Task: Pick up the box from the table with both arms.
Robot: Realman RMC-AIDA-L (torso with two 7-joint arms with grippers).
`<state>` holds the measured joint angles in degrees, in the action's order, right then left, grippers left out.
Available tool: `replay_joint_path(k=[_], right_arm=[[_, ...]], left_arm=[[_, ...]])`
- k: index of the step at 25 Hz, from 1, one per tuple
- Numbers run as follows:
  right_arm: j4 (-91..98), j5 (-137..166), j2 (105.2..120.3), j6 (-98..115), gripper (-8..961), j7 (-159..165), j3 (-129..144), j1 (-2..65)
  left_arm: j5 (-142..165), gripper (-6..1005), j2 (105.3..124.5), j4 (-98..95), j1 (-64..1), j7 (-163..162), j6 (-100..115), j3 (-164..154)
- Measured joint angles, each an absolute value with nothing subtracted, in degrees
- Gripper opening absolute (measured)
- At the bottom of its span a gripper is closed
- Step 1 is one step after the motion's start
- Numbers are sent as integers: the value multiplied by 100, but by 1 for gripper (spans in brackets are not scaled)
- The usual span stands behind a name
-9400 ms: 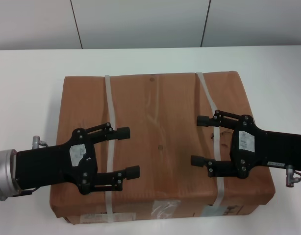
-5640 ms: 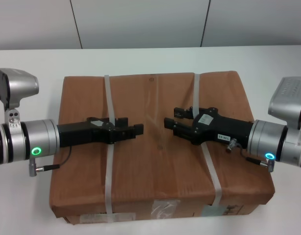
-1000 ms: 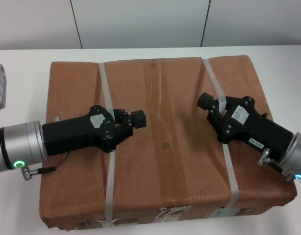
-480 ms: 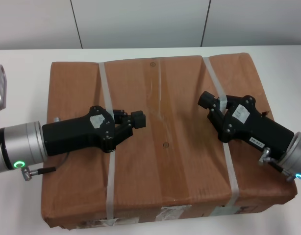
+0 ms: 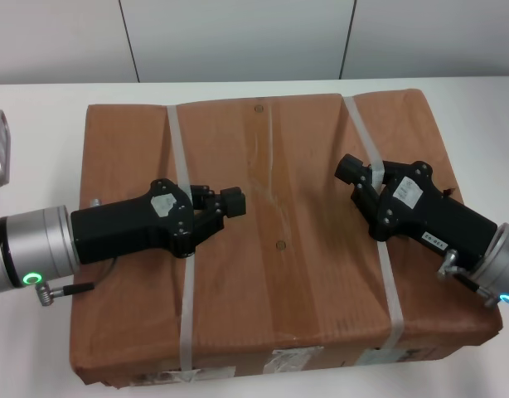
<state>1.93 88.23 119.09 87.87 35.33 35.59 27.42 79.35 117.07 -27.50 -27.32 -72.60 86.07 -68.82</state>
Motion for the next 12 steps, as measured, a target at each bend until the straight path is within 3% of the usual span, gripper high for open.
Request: replay_joint_path(k=[12], right_arm=[[193,8823,11909,8787,31,3533,3559,2742]], left_arm=[[7914,71,11707,-2755,-2708,-7242,8604,-6882]])
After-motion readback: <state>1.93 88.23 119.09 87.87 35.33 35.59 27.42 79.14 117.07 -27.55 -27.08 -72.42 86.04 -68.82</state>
